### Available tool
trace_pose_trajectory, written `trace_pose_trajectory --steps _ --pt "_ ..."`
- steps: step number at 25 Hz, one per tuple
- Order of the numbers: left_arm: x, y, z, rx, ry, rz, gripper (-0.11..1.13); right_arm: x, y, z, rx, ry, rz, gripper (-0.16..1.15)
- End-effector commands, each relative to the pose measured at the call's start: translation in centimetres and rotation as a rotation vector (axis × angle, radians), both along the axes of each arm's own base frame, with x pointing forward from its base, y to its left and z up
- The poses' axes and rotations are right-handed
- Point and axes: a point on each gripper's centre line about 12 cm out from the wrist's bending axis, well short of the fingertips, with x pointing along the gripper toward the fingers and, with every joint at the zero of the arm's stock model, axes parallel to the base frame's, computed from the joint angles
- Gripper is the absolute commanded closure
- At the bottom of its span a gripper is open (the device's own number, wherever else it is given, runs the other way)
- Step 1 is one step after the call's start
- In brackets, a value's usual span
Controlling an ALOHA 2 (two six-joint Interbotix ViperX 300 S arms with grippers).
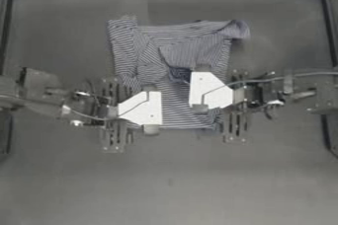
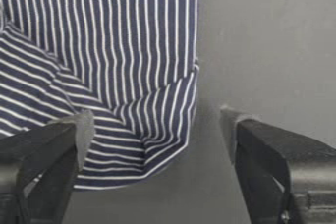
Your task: Fold shirt
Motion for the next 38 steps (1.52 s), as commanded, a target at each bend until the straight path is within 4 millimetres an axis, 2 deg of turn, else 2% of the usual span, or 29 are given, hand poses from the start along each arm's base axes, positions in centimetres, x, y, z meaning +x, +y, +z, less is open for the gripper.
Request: trace_pose_trajectory --steps 1,11,22,24,26,30,31,32,33,36,38 --pt "0.6 0.3 0.8 -0.003 -0.034 0.009 -0.01 0.5 0.0 -0.1 0.002 -0.016 0.001 0.06" --pt "0.6 1.3 -1.3 -0.004 0.022 0.032 0.00 0.8 0.1 -2.6 0.012 0.031 -0.006 0.06" --pt "0.3 2.9 -2.2 -0.011 0.048 0.086 0.04 0.6 -0.1 -5.1 0.016 0.079 -0.009 0.10" --pt "0.3 3.0 -2.2 -0.011 0.048 0.088 0.12 0.4 -0.1 -5.2 0.017 0.085 -0.010 0.17" --pt "0.2 3.1 -2.2 -0.011 0.048 0.091 0.29 0.2 0.0 -5.4 0.020 0.089 -0.017 0.31" --pt "0.2 3.2 -2.2 -0.005 0.053 0.081 0.91 -0.2 0.1 -5.6 0.008 0.106 -0.009 0.85" --pt "0.2 3.0 -2.1 0.001 0.051 0.064 1.04 -0.2 0.1 -5.6 0.003 0.108 -0.004 0.96" --pt "0.3 2.9 -2.0 0.001 0.051 0.054 1.12 -0.3 0.0 -5.7 0.001 0.113 -0.007 1.03" --pt "0.3 2.9 -1.9 0.002 0.048 0.051 1.10 -0.3 0.1 -5.7 -0.003 0.113 -0.005 1.03" --pt "0.3 2.7 -1.4 0.000 0.037 0.052 0.94 -0.2 0.2 -5.3 0.001 0.103 -0.020 0.92" --pt "0.3 2.3 -0.8 -0.008 0.020 0.050 0.95 -0.2 0.6 -4.8 0.003 0.099 -0.018 0.92"
